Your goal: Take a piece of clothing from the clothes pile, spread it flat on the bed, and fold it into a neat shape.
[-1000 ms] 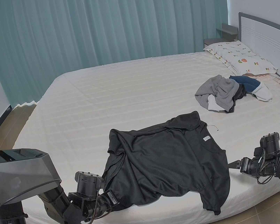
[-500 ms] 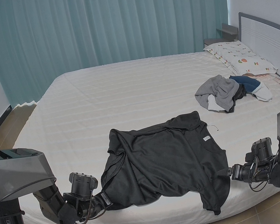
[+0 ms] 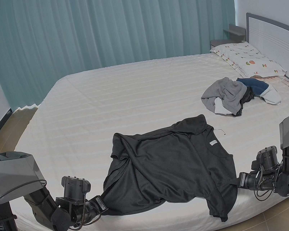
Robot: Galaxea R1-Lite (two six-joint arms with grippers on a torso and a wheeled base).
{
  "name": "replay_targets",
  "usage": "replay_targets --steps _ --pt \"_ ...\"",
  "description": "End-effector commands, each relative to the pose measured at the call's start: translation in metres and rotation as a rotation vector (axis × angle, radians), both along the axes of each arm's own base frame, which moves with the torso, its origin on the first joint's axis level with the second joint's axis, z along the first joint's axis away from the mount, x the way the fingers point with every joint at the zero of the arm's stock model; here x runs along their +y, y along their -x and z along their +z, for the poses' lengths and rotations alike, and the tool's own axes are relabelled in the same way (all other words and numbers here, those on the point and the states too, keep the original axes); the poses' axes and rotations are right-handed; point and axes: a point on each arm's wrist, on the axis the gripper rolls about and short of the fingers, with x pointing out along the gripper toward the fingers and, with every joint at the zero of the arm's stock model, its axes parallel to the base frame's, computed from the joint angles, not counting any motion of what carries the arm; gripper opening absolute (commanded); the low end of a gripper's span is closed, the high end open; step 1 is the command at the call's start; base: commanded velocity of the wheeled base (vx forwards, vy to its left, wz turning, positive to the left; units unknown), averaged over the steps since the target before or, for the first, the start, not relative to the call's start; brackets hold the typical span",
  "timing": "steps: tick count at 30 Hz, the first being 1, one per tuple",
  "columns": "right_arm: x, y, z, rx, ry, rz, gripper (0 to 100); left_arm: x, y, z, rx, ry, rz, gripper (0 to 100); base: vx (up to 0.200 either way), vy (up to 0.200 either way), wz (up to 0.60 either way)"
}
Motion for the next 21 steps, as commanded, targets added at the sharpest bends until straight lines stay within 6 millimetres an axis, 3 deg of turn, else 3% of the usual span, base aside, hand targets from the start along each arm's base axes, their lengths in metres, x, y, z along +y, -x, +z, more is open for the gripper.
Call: replay_targets --steps 1,10,16,21 --pt "-0.010 0.006 0.002 0.009 0.026 -0.011 0 0.003 0.002 -0.001 0.017 -0.016 -0.003 0 0.000 0.000 0.00" --pt "-0.052 0.016 0.007 -0.009 0.172 -0.011 0 0.016 0.005 -0.002 0.075 -0.056 -0.013 0 0.000 0.000 0.00" --pt "-0.059 0.023 0.023 -0.056 0.224 0.008 0 0.029 0.012 0.010 0.110 -0.093 -0.025 0 0.000 0.000 0.00" --pt "-0.064 0.026 0.023 -0.060 0.263 0.021 0 0.037 0.017 0.015 0.166 -0.122 -0.034 0 0.000 0.000 0.00"
